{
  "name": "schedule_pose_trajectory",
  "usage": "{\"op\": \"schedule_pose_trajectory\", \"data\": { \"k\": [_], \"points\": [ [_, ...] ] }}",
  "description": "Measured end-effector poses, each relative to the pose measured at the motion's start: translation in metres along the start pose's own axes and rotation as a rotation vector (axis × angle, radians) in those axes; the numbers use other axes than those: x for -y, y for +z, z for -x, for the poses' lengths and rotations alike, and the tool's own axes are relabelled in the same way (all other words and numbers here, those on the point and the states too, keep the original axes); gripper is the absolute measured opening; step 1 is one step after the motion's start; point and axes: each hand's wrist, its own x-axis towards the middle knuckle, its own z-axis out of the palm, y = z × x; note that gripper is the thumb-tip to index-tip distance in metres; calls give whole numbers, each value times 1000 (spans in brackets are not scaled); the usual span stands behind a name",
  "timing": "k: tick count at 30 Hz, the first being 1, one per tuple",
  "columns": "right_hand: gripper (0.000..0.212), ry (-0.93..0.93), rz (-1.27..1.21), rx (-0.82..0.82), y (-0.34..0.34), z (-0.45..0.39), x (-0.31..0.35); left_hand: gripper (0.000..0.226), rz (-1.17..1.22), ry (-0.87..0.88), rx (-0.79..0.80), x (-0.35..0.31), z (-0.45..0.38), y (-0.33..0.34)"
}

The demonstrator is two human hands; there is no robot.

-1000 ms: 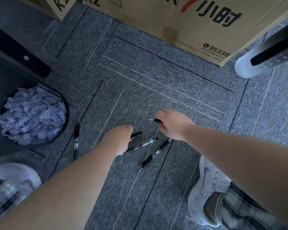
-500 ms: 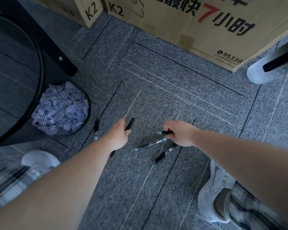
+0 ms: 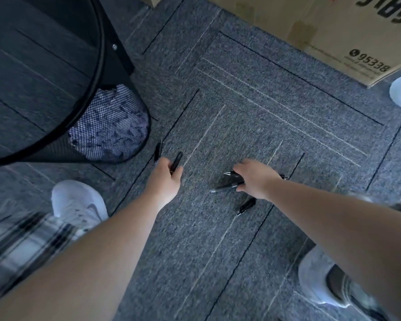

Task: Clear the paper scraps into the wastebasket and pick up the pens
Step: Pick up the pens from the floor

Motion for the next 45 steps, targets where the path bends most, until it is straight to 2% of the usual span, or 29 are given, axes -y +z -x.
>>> {"op": "schedule_pose_trajectory", "data": {
  "k": [5,8,14,18,22,27,31,34,36,39,45],
  "points": [
    [11,-12,32,-18,-7,-3,3,44,-34,60,-159,4,-15,-6],
    [12,11,-20,-52,-14,-1,5,58,-119,13,-198,1,-21,-2],
    [9,-26,-31,-35,-24,1,2,52,-92,-152,-265,-9,-23,4],
    [8,-23,-28,-23,-29,3,-1,39,-143,-186,-216,-3,-32,2],
    [7,-3,-37,-20,-31,6,-5,29,-191,-86,-167,-6,-31,2],
    [3,37,-66,-26,-36,15,-12,31,-181,22,-28,-33,-20,7],
    [17,37,-33,64,-33,28,-18,33,-181,96,72,-58,-13,10],
    [16,16,17,169,-30,37,-22,34,-148,139,96,-74,-7,13],
    [30,1,54,213,-27,40,-24,35,-170,161,104,-82,-5,16],
    [43,-18,98,212,-19,37,-28,36,-136,167,129,-89,-5,21],
    [45,-32,110,157,-2,25,-35,34,-181,176,157,-94,-12,25]
  ]
}}
